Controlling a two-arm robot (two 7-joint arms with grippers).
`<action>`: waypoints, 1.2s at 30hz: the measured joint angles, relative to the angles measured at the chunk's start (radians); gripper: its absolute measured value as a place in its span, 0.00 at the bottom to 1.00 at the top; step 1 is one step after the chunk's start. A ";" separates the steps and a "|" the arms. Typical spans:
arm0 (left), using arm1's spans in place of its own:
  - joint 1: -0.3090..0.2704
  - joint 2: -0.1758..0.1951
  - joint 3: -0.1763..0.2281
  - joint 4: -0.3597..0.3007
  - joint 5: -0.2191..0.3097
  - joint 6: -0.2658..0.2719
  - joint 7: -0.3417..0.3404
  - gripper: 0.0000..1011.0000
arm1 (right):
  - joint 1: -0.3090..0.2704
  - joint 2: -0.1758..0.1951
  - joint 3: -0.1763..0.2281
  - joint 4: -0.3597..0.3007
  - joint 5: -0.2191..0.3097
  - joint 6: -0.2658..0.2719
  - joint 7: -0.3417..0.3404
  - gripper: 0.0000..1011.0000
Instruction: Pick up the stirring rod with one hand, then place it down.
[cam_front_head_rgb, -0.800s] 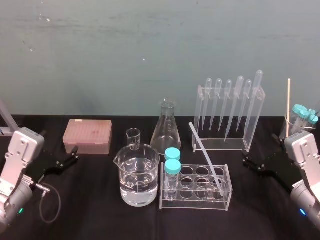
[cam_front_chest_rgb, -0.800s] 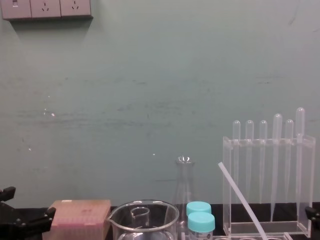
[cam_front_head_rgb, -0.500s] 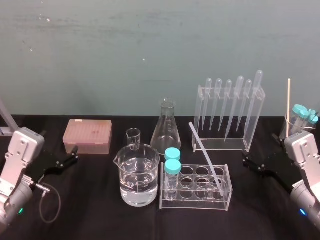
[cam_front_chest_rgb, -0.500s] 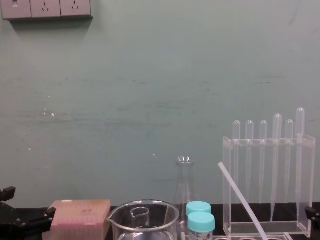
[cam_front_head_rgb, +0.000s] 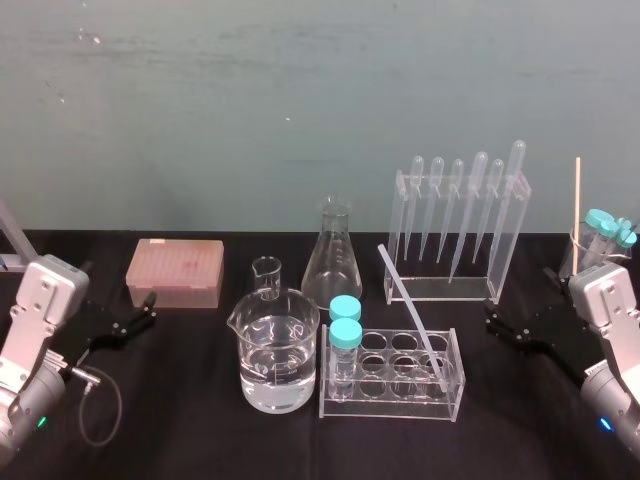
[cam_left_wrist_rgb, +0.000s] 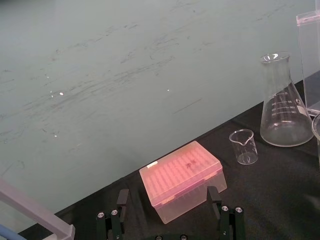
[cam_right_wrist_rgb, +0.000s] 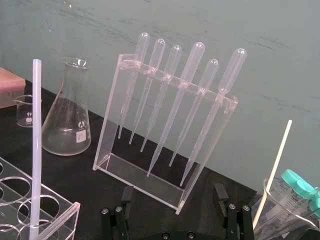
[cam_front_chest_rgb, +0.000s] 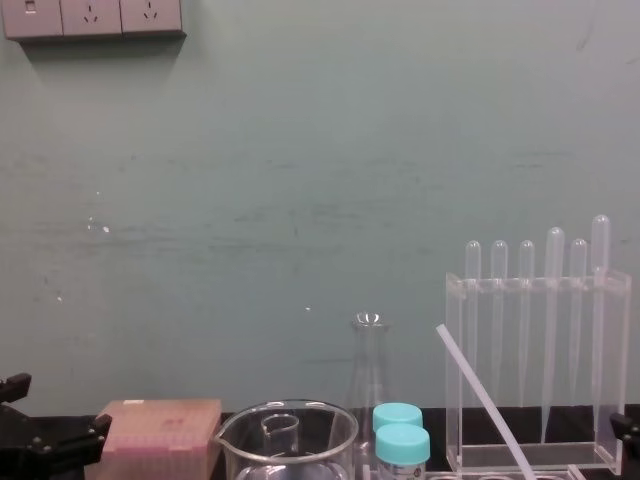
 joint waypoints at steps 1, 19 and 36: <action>0.000 0.000 0.000 0.000 0.000 0.000 0.000 0.99 | 0.000 0.000 0.000 0.000 0.000 0.000 0.000 0.99; 0.000 0.000 0.000 0.000 0.000 0.000 0.000 0.99 | 0.000 0.000 0.000 0.000 0.000 0.000 0.000 0.99; 0.000 0.000 0.000 0.000 0.000 0.000 0.000 0.99 | -0.008 -0.007 0.019 -0.001 0.001 -0.022 0.000 0.99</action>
